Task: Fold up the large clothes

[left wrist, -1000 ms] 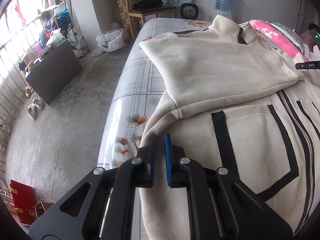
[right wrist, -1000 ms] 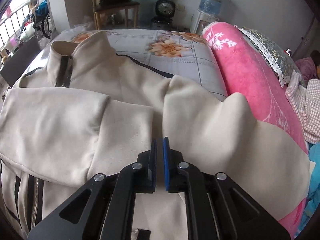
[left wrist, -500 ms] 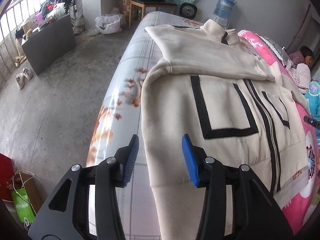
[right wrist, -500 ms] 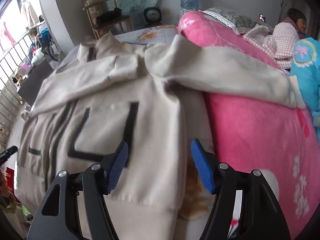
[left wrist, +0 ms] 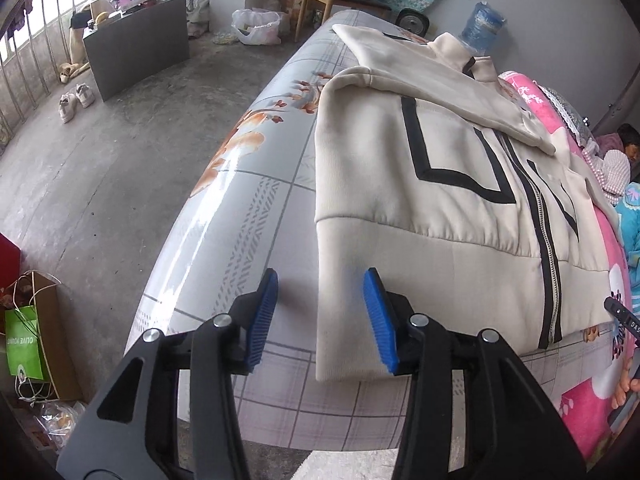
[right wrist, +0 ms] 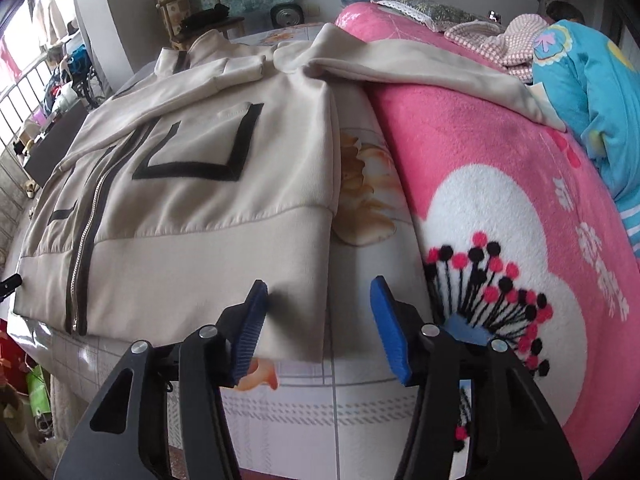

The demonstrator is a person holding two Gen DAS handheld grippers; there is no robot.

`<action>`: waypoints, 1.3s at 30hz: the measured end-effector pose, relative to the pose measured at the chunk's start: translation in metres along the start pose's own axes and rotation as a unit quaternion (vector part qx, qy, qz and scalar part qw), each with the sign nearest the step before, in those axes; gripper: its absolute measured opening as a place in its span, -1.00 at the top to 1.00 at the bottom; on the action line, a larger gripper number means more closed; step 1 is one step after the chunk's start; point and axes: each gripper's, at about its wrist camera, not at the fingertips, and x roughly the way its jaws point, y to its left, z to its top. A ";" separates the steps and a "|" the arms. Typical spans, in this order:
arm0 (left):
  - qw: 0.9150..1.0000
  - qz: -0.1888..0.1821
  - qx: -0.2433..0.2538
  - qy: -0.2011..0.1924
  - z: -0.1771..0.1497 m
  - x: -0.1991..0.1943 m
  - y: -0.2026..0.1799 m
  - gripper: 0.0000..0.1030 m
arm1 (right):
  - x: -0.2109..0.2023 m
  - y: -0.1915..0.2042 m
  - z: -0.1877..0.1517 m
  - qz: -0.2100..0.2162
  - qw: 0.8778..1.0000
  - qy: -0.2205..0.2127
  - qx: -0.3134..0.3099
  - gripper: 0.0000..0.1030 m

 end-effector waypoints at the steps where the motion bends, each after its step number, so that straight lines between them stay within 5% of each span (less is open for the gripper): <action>1: 1.000 0.000 -0.004 -0.003 -0.002 -0.001 0.001 0.17 | -0.001 0.001 -0.002 0.000 1.000 -0.005 -0.001 0.06; 5: 1.000 0.010 -0.010 -0.016 -0.002 0.000 -0.001 0.20 | 0.003 0.004 -0.006 0.003 1.000 -0.012 -0.008 0.10; 10: 1.000 0.010 0.001 -0.030 -0.003 0.002 -0.008 0.80 | 0.005 0.016 -0.007 0.010 0.999 -0.013 -0.035 0.79; 18: 0.996 -0.008 0.056 -0.076 0.004 -0.069 -0.017 0.92 | -0.069 0.011 -0.004 0.031 0.996 -0.070 -0.055 0.89; 22: 0.996 -0.012 0.078 -0.048 -0.008 -0.103 -0.010 0.92 | -0.091 -0.008 -0.028 0.058 0.997 -0.033 -0.040 0.89; 26: 0.998 -0.010 0.051 0.023 -0.037 -0.097 0.014 0.92 | -0.085 -0.020 -0.060 0.083 0.996 0.029 -0.019 0.88; 28: 0.997 0.040 0.052 0.049 -0.050 -0.081 0.025 0.93 | -0.068 -0.022 -0.071 0.061 0.996 0.065 -0.025 0.88; 29: 0.995 0.058 0.052 0.055 -0.053 -0.077 0.031 0.93 | -0.065 -0.023 -0.072 0.053 0.995 0.077 -0.028 0.87; 32: 0.998 0.032 0.006 0.046 -0.044 -0.088 0.055 0.92 | -0.074 -0.030 -0.060 0.055 0.996 0.071 -0.021 0.74; 34: 0.999 0.040 0.009 0.016 -0.028 -0.101 0.056 0.89 | -0.086 -0.027 -0.041 0.055 0.998 0.032 -0.025 0.36; 36: 0.998 0.058 0.031 -0.021 -0.006 -0.108 0.045 0.71 | -0.092 -0.013 -0.018 0.054 0.997 -0.012 -0.046 -0.04; 38: 0.997 0.046 0.043 -0.049 0.017 -0.107 0.027 0.55 | -0.089 0.005 0.002 0.053 0.996 -0.036 -0.066 -0.10; 39: 0.996 0.032 0.050 -0.060 0.031 -0.104 0.014 0.31 | -0.081 0.016 0.013 0.060 0.994 -0.045 -0.076 -0.20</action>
